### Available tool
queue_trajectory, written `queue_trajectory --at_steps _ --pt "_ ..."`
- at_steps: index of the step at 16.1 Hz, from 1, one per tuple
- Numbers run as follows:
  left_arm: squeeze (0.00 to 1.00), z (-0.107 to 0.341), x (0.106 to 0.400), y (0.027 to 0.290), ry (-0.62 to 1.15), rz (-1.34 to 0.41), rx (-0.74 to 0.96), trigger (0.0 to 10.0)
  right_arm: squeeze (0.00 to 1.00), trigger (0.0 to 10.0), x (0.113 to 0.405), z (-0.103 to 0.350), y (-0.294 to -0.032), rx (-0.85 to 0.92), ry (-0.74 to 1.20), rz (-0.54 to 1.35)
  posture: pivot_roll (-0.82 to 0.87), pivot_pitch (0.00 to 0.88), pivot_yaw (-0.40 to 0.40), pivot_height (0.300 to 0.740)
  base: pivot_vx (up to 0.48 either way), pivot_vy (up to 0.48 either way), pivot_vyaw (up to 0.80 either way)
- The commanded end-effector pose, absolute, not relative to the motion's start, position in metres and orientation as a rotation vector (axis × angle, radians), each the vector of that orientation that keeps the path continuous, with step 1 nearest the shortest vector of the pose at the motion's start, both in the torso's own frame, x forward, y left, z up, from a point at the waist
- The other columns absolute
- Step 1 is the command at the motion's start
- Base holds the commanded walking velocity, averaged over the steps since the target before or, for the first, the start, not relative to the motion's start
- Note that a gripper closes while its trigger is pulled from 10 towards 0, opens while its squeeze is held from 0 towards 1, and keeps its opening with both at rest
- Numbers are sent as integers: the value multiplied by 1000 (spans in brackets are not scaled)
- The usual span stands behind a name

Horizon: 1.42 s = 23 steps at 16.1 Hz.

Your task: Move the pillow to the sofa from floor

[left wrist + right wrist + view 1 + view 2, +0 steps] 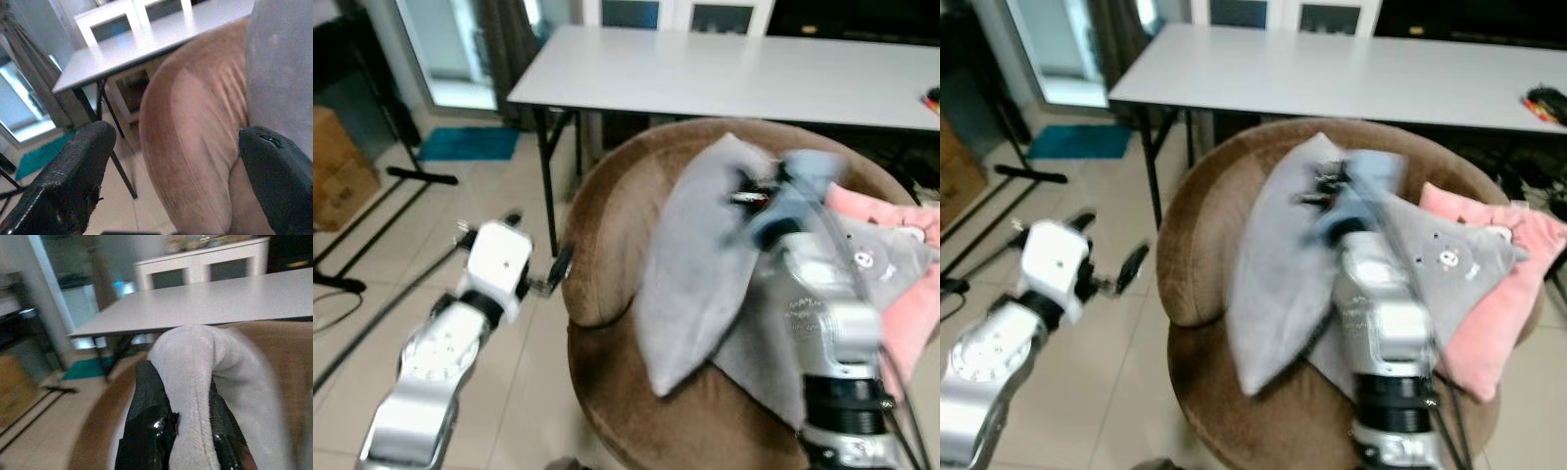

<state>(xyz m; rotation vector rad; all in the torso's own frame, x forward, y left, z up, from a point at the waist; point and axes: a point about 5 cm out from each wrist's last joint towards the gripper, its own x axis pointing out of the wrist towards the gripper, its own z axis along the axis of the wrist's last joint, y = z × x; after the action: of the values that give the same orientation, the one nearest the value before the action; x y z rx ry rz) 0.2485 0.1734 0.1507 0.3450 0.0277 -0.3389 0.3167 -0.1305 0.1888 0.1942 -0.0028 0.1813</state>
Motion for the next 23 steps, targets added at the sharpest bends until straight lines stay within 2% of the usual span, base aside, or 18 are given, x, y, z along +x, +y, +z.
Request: queue_trajectory --at_steps 1,7,12,16,18,23 --pt "0 152 248 171 28 -356 353 10000 0 10000 318 205 -132 189 -78 222 20 0 -7 740 0 0 0" --pt "0 136 233 178 165 -499 388 10000 0 10000 337 202 -121 144 -24 277 28 0 -13 740 0 0 0" --pt "0 128 208 169 333 -770 284 10000 0 10000 367 197 -99 142 10 306 39 0 -11 740 0 0 0" --pt "0 129 209 170 355 -794 267 10000 0 10000 388 193 -92 179 8 345 37 0 -1 740 0 0 0" --pt "0 133 210 172 370 -811 257 10000 0 10000 402 183 -101 224 49 315 40 0 1 740 0 0 0" --pt "0 136 213 173 356 -781 280 10000 0 10000 400 146 -138 89 202 87 63 0 -12 740 0 0 0"
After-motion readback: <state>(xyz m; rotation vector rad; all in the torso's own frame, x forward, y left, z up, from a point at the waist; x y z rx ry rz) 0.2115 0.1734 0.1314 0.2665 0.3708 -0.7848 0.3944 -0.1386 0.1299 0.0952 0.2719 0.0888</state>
